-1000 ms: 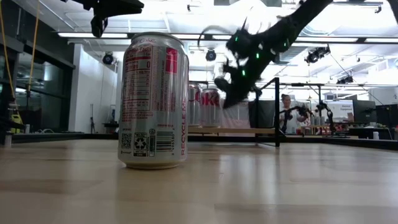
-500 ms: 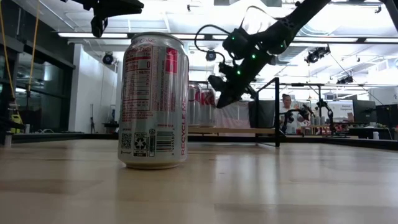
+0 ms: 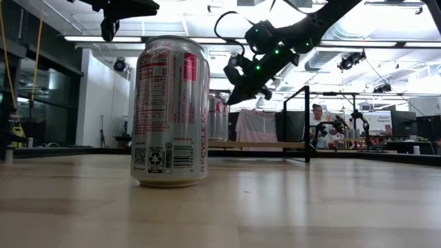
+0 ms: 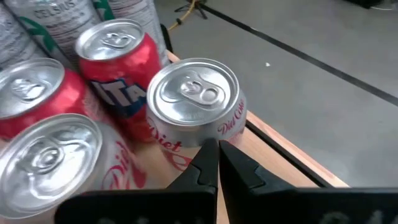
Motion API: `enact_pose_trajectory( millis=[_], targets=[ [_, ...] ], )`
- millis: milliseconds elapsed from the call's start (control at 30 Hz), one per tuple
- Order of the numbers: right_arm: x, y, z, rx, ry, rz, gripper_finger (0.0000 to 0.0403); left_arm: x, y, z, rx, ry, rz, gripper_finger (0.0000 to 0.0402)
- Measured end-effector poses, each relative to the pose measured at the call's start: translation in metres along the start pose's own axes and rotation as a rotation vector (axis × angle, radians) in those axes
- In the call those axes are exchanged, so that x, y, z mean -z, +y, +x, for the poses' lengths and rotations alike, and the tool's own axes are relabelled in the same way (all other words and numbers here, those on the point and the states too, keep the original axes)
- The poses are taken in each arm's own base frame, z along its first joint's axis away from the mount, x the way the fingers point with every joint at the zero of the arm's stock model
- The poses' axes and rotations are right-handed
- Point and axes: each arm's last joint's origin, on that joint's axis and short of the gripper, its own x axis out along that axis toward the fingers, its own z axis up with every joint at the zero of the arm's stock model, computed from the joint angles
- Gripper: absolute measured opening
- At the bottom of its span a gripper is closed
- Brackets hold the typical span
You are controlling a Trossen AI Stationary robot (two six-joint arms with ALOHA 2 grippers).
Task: Place canned beverage on shelf
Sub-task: Put the right silver soda can aligned with the other silver soda can on the shelf
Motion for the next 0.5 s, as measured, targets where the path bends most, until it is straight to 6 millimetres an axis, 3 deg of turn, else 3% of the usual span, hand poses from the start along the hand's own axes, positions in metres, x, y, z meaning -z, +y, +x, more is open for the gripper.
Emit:
enact_pose_trajectory(
  millis=[500],
  targets=[
    [-0.0027,0.0015,-0.0001,-0.051,-0.021,-0.072,0.0,0.0,0.0,0.0,0.001,0.0,-0.001,0.0003]
  ],
)
